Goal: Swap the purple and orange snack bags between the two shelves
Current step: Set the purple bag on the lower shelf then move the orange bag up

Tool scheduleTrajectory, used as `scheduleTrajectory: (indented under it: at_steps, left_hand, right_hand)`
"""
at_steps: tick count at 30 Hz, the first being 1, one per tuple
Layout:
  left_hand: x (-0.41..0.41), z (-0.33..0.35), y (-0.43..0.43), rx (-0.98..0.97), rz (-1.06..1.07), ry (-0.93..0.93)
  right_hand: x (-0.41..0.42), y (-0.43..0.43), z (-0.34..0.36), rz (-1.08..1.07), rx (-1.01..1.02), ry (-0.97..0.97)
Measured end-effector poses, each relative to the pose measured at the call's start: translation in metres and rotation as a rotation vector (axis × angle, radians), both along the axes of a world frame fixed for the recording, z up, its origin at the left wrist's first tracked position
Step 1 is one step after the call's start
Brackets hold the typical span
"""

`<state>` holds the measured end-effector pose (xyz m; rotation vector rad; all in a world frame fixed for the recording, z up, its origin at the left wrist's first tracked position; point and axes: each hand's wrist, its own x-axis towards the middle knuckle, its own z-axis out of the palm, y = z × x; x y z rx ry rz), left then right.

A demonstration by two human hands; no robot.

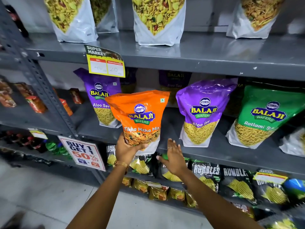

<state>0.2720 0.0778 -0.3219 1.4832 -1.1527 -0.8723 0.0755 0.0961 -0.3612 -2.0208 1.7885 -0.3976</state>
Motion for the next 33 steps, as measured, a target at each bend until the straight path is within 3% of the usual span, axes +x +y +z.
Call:
scheduleTrajectory:
  at_steps: [4, 8, 11, 14, 18, 24, 29, 33]
  left_hand:
    - [0.009, 0.011, 0.059, 0.026, -0.077, -0.036]
    - [0.011, 0.026, 0.107, 0.078, -0.112, -0.064]
    - [0.009, 0.047, 0.132, 0.107, -0.192, -0.051]
    - [-0.002, 0.077, 0.152, 0.112, -0.303, -0.011]
    - [-0.028, 0.123, 0.162, 0.007, -0.423, -0.053]
    - [-0.084, 0.210, 0.137, -0.387, -0.471, -0.330]
    - [-0.137, 0.279, 0.093, -0.665, -0.463, -0.304]
    - [-0.173, 0.317, 0.056, -0.761, -0.452, -0.278]
  right_hand:
    - [0.008, 0.039, 0.038, 0.042, 0.040, -0.597]
    - [0.007, 0.086, 0.051, 0.033, 0.104, -0.908]
    - [-0.004, 0.115, 0.063, -0.015, 0.111, -1.028]
    - [-0.022, 0.138, 0.088, -0.029, 0.080, -1.053]
    - [-0.047, 0.163, 0.135, -0.045, -0.128, -1.035]
    - [-0.085, 0.166, 0.219, -0.104, -0.506, -0.957]
    - [-0.129, 0.137, 0.293, -0.080, -0.734, -0.967]
    - [-0.169, 0.101, 0.337, -0.070, -0.765, -0.908]
